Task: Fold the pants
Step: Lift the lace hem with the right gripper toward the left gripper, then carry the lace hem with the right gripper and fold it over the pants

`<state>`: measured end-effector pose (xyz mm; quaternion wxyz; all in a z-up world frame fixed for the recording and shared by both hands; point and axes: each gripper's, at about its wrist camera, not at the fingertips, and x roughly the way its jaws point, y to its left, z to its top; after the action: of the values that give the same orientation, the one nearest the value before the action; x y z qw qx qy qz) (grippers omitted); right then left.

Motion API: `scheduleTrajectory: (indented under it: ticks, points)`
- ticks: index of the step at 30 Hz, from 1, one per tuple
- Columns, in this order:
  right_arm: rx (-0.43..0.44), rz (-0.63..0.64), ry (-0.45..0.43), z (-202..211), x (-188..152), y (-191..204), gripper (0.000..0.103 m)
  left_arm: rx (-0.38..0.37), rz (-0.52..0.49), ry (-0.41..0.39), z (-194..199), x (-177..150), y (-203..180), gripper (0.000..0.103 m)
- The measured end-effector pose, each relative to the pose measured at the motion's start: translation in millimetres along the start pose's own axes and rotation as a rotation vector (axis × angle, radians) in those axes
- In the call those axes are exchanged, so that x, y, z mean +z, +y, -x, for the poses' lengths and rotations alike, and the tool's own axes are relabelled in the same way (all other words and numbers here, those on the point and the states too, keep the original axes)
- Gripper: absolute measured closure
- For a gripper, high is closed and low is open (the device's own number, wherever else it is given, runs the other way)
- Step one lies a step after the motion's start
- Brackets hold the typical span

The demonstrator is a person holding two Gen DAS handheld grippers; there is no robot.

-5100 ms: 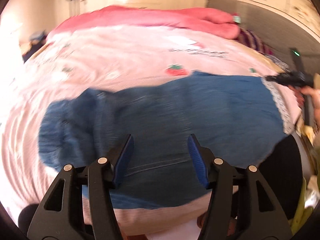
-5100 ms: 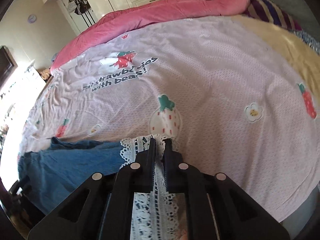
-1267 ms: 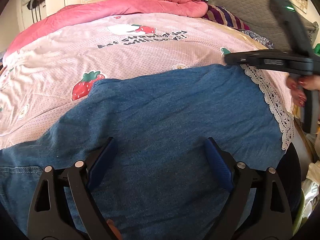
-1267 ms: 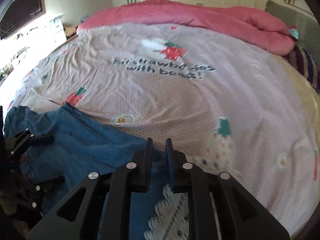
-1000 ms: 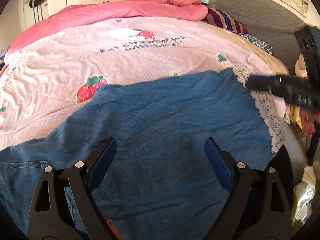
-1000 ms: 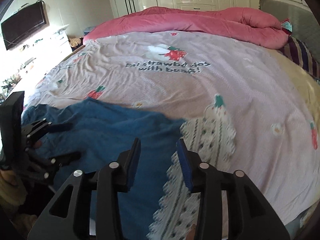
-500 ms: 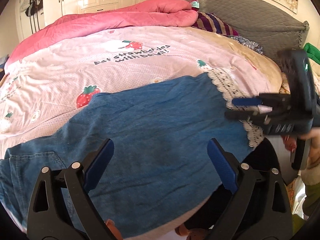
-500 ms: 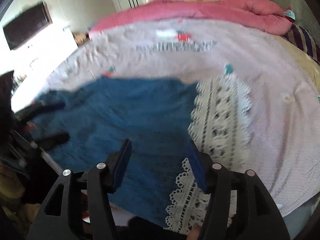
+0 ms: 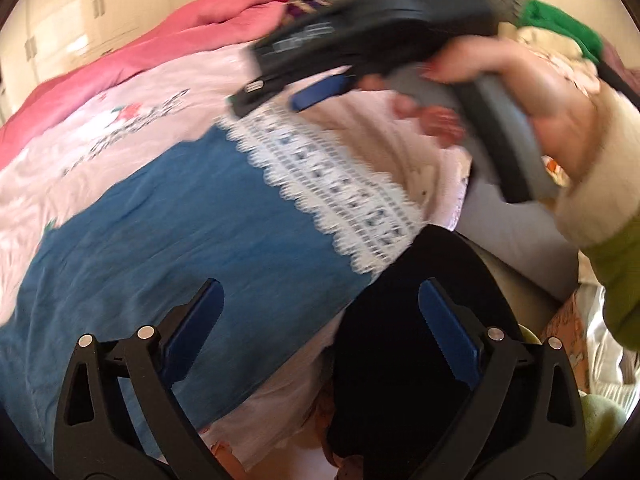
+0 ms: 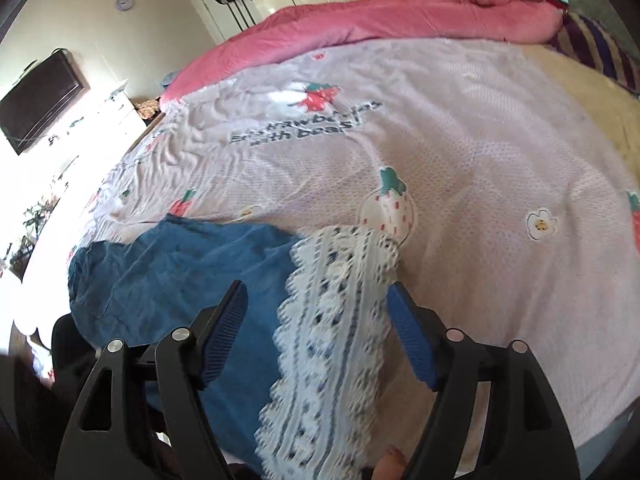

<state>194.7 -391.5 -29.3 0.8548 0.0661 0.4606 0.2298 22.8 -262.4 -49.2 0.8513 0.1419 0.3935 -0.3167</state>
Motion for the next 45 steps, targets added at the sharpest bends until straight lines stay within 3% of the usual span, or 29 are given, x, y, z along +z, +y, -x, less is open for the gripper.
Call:
scheduleTrajectory:
  ticks: [5,7,14,17,23,25,27,29,35,38,41,43,45]
  points:
    - [0.015,-0.010,0.036,-18,5,-7,0.033,-0.010,-0.050,-0.012,-12,10,-17,0.011]
    - [0.017,0.003,0.055,-23,4,-2,0.039,-0.003,-0.066,-0.013,-18,13,-21,0.012]
    - [0.033,0.099,0.033,-18,4,14,0.045,-0.013,-0.044,0.008,-34,15,-12,0.028]
    - [-0.001,0.072,0.086,-34,5,6,0.043,-0.031,-0.036,0.012,-36,15,-11,0.031]
    - [0.079,-0.013,0.079,-35,6,-12,0.041,-0.054,-0.093,-0.005,-34,16,-25,0.036]
    - [0.070,0.004,0.091,-36,4,-8,0.048,-0.042,-0.123,-0.005,-38,16,-32,0.038]
    - [0.081,0.004,0.109,-34,5,-4,0.072,-0.029,-0.140,0.003,-45,17,-35,0.042]
    - [0.116,0.009,0.101,-27,7,2,0.078,-0.022,-0.129,0.009,-51,18,-33,0.044]
    - [0.133,0.049,0.086,-19,19,22,0.078,-0.006,-0.093,-0.010,-56,18,-24,0.053]
    - [0.115,0.069,0.111,-26,21,29,0.078,-0.004,-0.071,-0.021,-53,20,-27,0.052]
    - [0.087,0.061,0.137,-34,22,24,0.078,-0.019,-0.062,-0.021,-54,22,-30,0.042]
    - [0.045,0.053,0.144,-37,23,16,0.078,0.009,-0.085,-0.021,-58,22,-37,0.041]
    - [0.057,0.015,0.142,-37,23,5,0.078,0.042,-0.106,-0.021,-62,23,-45,0.039]
